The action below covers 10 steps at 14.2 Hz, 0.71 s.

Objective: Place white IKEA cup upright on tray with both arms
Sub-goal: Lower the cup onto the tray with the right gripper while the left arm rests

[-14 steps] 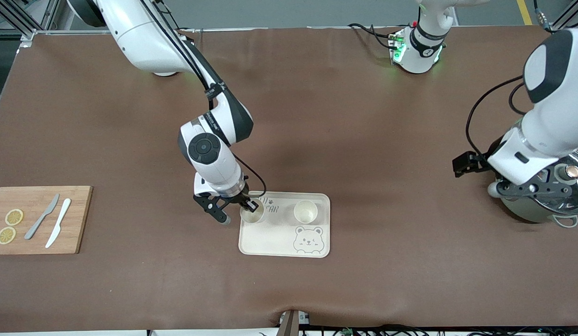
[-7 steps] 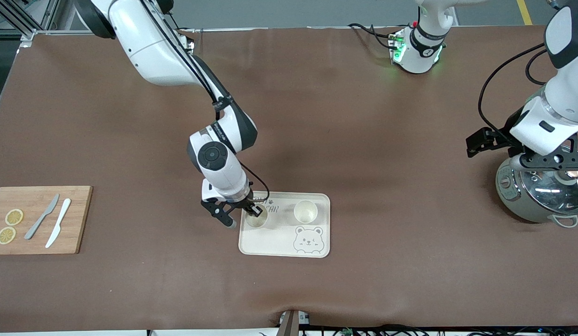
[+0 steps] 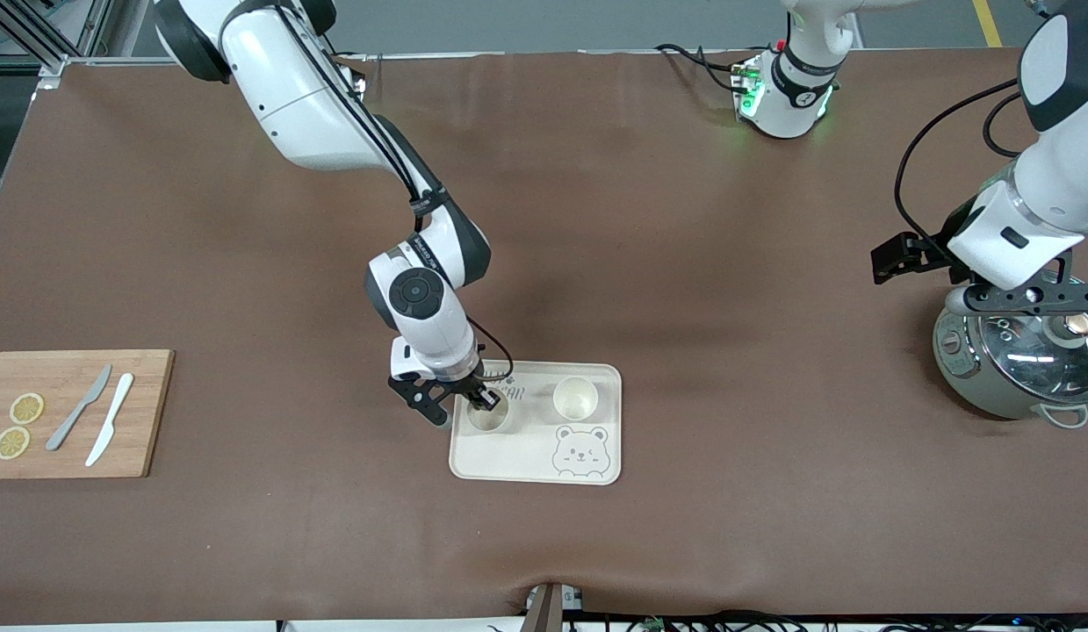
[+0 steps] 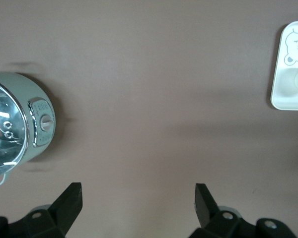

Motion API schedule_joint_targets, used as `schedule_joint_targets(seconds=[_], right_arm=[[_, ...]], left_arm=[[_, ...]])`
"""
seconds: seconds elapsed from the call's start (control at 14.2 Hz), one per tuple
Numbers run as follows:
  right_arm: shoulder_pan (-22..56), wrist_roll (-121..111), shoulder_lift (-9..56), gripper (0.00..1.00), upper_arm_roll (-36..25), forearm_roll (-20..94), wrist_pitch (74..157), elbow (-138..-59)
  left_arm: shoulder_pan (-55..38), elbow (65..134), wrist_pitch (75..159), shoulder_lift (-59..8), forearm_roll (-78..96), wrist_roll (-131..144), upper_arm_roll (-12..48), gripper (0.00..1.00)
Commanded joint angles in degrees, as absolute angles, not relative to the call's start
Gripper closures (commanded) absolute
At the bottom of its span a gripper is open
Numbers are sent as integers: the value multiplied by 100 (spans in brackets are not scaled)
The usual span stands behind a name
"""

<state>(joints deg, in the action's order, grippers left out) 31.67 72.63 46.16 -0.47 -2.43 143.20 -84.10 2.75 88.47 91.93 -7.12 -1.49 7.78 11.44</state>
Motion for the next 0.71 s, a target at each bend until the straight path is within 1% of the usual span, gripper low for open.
schedule_joint_targets(seconds=[0.0, 0.07, 0.49, 0.64], right_arm=[[3234, 7427, 4720, 14, -132, -378, 14247, -8235], [3243, 7427, 4711, 0, -132, -378, 14238, -8235], [3234, 7400, 4606, 0, -132, -527, 14142, -8235], [3226, 7383, 4483, 0, -123, -519, 13792, -8200]], left_arm=[[308, 8956, 9035, -563, 166, 694, 1099, 0], [308, 8982, 9026, -554, 167, 694, 1099, 0], [281, 9035, 9026, -554, 167, 686, 1037, 0], [255, 9035, 9035, -571, 167, 686, 1028, 0]])
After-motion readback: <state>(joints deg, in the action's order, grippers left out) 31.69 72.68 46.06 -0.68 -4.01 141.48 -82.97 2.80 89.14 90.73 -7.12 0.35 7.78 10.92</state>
